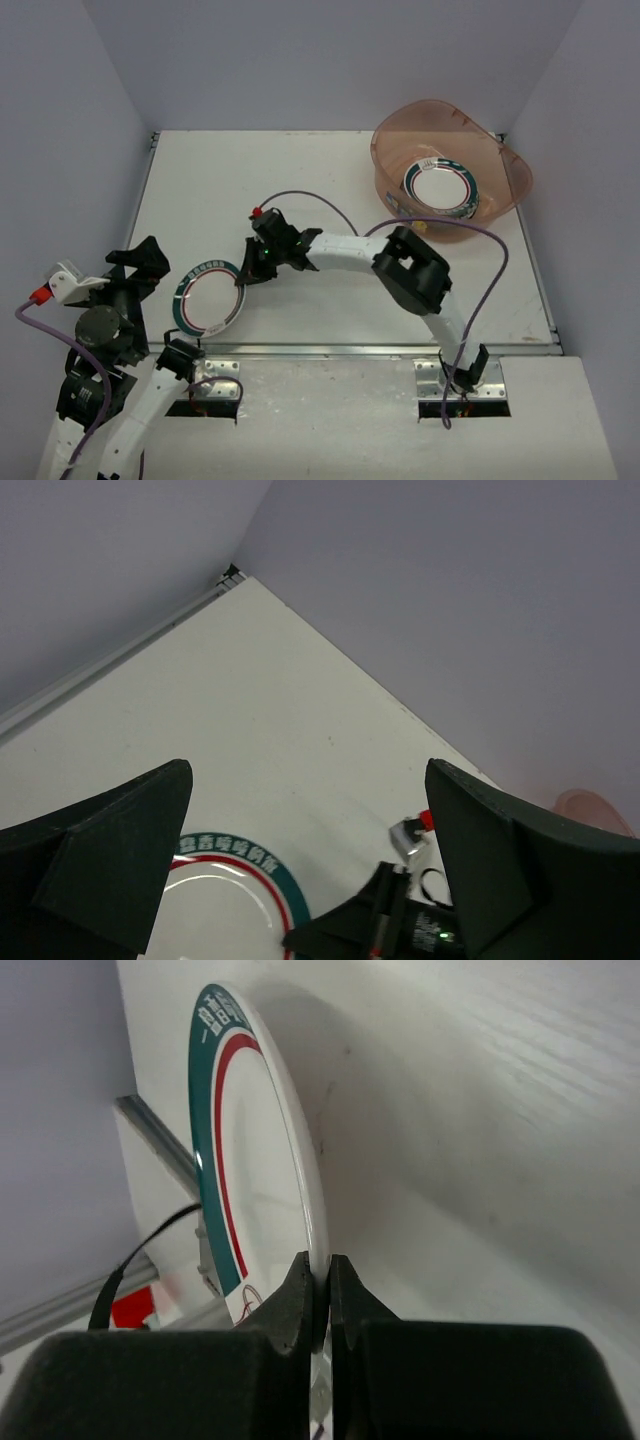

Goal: Place the plates into the plastic bin on the countertop

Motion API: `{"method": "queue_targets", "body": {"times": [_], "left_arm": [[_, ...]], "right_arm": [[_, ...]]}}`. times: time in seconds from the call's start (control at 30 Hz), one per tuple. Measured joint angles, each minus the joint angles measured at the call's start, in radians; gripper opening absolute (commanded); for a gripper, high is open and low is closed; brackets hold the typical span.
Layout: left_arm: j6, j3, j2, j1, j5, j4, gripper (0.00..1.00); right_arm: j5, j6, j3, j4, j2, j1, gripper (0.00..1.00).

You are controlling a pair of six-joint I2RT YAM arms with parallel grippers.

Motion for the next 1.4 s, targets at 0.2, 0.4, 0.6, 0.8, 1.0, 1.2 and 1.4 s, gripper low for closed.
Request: {"method": "queue_targets", "body": {"times": [0.2,0.4,0.6,0.8,1.0,1.2,1.4], "left_arm": [[0.008,-0.001,0.000,0.000,0.018,0.002,1.00],[0.020,-0.007,-0.001,0.000,0.037,0.010,1.00],[0.032,-0.008,-0.002,0.000,0.052,0.017,1.00],[0.041,-0.011,-0.002,0.000,0.071,0.024,1.00],[0.052,-0.011,-0.002,0.000,0.086,0.025,1.00],[0.058,-0.011,0.001,0.000,0.108,0.032,1.00],[0.084,-0.009,0.132,0.001,0.170,0.083,1.00]], "right_arm": [[0.057,-0.161,-0.030,-0.178,-0.459,-0.258,0.00],[0.171,-0.106,-0.148,-0.152,-0.751,-0.907,0.00],[0.321,0.012,-0.363,-0.292,-0.768,-1.240,0.00],[0.310,0.004,-0.359,-0.357,-0.674,-1.206,0.01],[0.284,-0.003,-0.350,-0.345,-0.635,-1.209,0.79],[0.307,0.006,-0.317,-0.380,-0.633,-1.211,0.99],[0.400,0.014,-0.209,-0.533,-0.715,-1.209,0.99]]}}
